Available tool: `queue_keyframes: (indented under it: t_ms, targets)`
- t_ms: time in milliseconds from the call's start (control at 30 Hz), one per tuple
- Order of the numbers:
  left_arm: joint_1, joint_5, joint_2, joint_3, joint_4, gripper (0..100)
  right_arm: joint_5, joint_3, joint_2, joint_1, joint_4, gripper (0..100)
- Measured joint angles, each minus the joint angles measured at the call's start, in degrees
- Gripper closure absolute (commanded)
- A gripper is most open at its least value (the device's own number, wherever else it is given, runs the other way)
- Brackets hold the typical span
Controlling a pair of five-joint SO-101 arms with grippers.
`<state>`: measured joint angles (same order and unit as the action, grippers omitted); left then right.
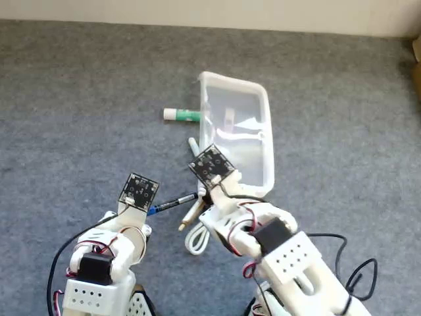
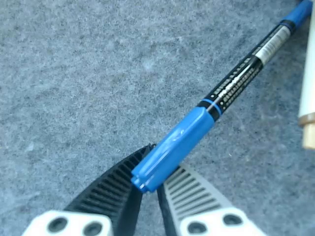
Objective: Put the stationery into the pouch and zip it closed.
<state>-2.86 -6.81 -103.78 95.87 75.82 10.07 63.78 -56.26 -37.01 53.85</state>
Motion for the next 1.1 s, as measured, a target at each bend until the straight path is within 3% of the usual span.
queue_keyframes:
  t_ms: [300, 867, 1100]
  targets:
    - [0.0, 0.0, 0.0, 0.0, 0.0, 99, -0.2, 0.0, 12.8, -0.3, -9.1, 84.9]
    - [0.0, 0.0, 0.0, 0.0, 0.0, 99, -0.2, 0.0, 23.6, -0.3, -19.6, 85.4]
    - [0.0, 0.1, 0.0, 0.0, 0.0, 99, -0.2, 0.0, 24.1, -0.3, -20.0, 99.5]
